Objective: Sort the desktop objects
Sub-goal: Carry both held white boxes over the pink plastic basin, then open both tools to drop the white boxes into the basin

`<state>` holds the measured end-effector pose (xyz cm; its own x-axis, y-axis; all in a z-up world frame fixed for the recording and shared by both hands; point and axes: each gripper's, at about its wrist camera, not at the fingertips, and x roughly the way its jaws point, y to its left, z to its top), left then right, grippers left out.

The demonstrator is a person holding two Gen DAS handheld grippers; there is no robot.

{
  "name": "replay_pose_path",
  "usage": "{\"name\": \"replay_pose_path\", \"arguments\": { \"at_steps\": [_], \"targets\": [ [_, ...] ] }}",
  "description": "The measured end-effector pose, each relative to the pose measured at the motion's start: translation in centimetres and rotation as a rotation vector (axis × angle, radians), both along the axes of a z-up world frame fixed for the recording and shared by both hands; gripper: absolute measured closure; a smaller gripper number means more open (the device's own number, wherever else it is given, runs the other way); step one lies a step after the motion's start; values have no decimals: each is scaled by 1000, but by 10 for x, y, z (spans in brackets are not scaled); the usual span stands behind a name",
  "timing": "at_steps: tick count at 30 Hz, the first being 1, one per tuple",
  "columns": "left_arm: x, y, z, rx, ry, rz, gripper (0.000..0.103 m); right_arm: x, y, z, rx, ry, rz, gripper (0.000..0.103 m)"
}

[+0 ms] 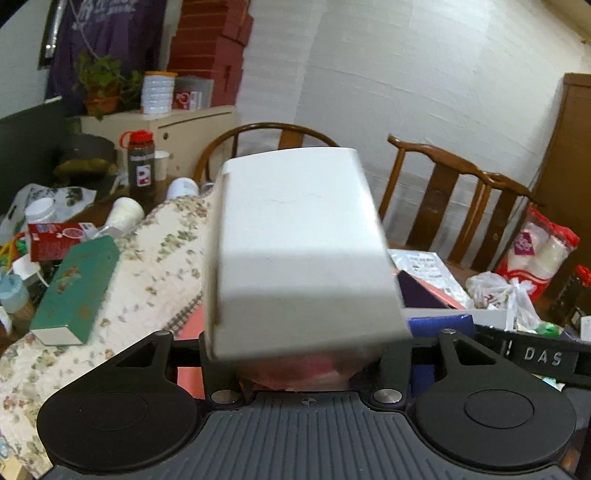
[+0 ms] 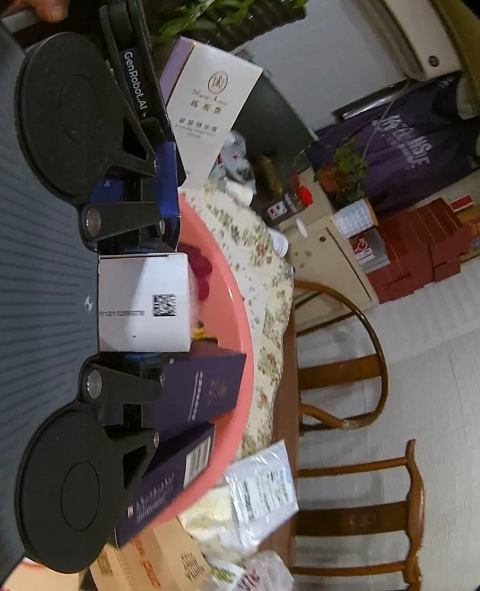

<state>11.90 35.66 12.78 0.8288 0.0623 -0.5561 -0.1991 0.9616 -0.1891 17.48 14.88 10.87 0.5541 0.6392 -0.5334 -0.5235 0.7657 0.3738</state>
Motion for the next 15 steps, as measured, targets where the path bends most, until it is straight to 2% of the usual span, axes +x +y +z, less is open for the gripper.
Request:
{"name": "replay_pose_path", "arguments": {
  "at_steps": [3, 5, 7, 11, 15],
  "targets": [
    [-2, 4, 3, -12, -2, 11, 39, 3, -9, 0, 67, 27, -12, 53],
    [-6, 7, 7, -11, -18, 22, 39, 4, -15, 1, 101, 35, -16, 49],
    [-11, 9, 14, 14, -40, 42, 39, 4, -16, 4, 111, 30, -22, 48],
    [-16, 16, 24, 28, -66, 78, 37, 0, -23, 10, 144, -3, -46, 39],
    [-10, 22, 21, 17, -84, 95, 36, -2, -25, 7, 140, -2, -39, 39]
  ]
}}
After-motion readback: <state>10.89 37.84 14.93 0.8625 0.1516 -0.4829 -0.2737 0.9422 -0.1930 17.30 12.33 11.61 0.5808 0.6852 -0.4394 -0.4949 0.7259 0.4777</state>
